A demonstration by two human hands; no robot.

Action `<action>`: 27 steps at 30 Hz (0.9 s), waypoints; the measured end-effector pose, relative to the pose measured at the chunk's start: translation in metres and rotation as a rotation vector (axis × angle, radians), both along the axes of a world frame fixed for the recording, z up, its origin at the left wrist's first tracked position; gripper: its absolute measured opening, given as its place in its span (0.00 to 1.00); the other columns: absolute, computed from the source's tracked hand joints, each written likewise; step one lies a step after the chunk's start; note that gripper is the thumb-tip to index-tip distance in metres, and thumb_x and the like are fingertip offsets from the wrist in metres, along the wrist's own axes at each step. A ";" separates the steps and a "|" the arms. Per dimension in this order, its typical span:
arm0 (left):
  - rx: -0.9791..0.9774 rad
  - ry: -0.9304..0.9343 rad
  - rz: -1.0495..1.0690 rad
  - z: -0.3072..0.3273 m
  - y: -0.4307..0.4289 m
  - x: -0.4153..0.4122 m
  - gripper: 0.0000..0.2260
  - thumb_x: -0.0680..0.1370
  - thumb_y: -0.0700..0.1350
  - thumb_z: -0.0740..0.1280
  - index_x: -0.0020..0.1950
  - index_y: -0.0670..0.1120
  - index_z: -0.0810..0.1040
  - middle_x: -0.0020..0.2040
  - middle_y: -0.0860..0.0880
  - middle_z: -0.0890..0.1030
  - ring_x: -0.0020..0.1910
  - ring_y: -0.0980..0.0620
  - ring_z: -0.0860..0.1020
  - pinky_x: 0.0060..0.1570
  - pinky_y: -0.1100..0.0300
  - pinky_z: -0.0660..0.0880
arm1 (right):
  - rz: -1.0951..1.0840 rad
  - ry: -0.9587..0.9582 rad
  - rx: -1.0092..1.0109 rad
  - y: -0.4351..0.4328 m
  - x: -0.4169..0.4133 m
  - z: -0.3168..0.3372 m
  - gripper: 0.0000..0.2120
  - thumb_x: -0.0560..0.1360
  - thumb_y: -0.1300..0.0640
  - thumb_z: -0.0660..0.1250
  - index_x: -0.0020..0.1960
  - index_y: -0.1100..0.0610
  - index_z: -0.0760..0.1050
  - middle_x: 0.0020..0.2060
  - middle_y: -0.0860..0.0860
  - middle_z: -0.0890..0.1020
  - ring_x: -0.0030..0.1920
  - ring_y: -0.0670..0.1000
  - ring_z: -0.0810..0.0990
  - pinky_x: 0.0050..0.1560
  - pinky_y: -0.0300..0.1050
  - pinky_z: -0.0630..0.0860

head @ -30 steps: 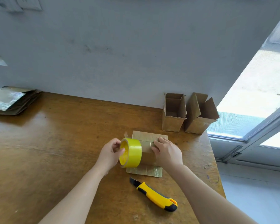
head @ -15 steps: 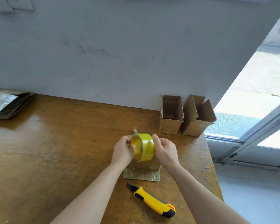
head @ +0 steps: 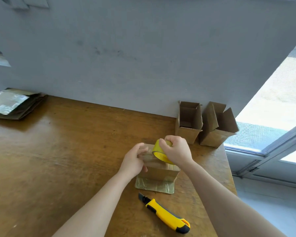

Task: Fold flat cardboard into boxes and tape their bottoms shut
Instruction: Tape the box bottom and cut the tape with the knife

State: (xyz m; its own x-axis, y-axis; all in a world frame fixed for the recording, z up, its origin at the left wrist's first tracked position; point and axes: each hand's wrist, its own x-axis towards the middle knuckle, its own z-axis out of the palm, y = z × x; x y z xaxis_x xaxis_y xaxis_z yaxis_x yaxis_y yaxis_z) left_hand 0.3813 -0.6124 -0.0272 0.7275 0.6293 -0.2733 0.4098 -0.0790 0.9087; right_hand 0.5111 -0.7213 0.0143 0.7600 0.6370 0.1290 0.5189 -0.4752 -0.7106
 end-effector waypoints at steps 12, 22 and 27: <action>-0.323 -0.094 0.110 0.014 -0.007 0.022 0.14 0.80 0.50 0.64 0.44 0.42 0.83 0.36 0.44 0.83 0.27 0.49 0.77 0.24 0.59 0.72 | 0.049 -0.052 0.000 -0.003 0.004 -0.004 0.21 0.75 0.50 0.64 0.26 0.53 0.66 0.21 0.46 0.66 0.24 0.46 0.65 0.24 0.38 0.61; 0.019 -0.043 0.103 0.013 -0.001 0.018 0.12 0.80 0.44 0.63 0.37 0.46 0.77 0.34 0.47 0.83 0.33 0.50 0.83 0.34 0.51 0.82 | 0.093 -0.088 -0.140 0.006 -0.001 0.005 0.22 0.76 0.44 0.64 0.26 0.52 0.67 0.22 0.46 0.69 0.24 0.46 0.66 0.24 0.35 0.59; 0.074 0.017 0.178 0.009 -0.001 0.019 0.13 0.81 0.43 0.60 0.37 0.44 0.71 0.39 0.44 0.80 0.33 0.51 0.83 0.38 0.50 0.82 | 0.200 0.071 -0.115 0.006 0.006 0.015 0.19 0.72 0.46 0.66 0.26 0.51 0.65 0.24 0.45 0.68 0.28 0.47 0.67 0.29 0.42 0.65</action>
